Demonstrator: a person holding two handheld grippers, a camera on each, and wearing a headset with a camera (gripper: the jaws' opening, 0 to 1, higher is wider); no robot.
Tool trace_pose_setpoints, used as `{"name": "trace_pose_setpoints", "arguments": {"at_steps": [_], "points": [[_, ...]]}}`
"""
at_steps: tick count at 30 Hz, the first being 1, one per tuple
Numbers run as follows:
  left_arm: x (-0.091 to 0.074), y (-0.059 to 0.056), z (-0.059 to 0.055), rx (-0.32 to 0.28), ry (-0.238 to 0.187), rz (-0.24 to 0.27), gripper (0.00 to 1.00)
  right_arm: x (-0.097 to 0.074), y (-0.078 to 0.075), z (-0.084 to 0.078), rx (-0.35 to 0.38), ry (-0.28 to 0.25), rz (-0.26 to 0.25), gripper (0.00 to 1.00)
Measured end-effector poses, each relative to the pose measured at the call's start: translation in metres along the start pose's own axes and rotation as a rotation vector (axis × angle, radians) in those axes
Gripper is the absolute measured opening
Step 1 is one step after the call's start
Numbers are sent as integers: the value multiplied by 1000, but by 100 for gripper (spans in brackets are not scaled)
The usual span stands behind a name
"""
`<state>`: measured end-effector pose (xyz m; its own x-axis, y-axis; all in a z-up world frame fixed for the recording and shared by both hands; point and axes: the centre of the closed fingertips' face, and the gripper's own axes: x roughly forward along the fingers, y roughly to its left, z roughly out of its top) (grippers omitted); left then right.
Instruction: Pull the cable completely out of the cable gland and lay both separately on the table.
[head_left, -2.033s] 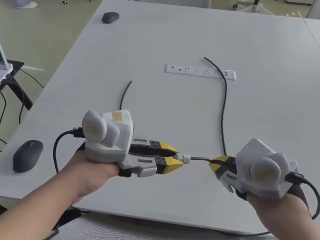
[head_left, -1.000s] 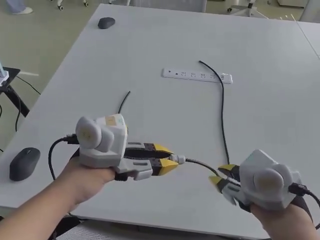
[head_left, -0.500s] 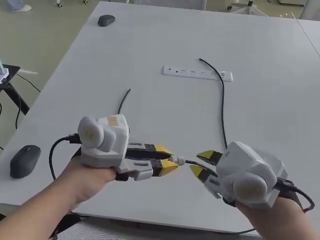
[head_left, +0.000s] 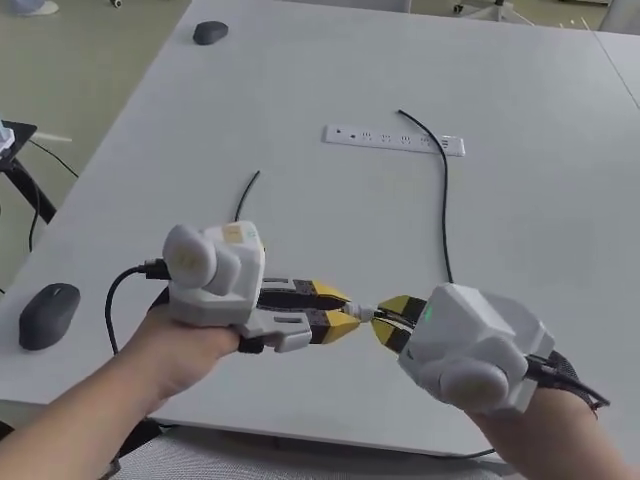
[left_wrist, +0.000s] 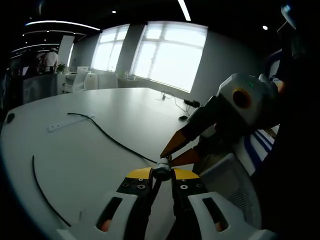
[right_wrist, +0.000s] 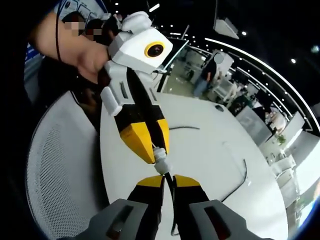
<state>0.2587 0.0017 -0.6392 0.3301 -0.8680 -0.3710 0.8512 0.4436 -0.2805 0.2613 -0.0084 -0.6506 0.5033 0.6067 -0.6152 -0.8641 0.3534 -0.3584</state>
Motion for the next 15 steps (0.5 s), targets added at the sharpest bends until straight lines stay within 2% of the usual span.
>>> {"name": "trace_pose_setpoints", "arguments": {"at_steps": [8, 15], "points": [[1, -1, -3, 20, 18, -6, 15, 1, 2, -3, 22, 4, 4, 1], [0, -2, 0, 22, 8, -13, 15, -2, -2, -6, 97, -3, -16, 1]]}}
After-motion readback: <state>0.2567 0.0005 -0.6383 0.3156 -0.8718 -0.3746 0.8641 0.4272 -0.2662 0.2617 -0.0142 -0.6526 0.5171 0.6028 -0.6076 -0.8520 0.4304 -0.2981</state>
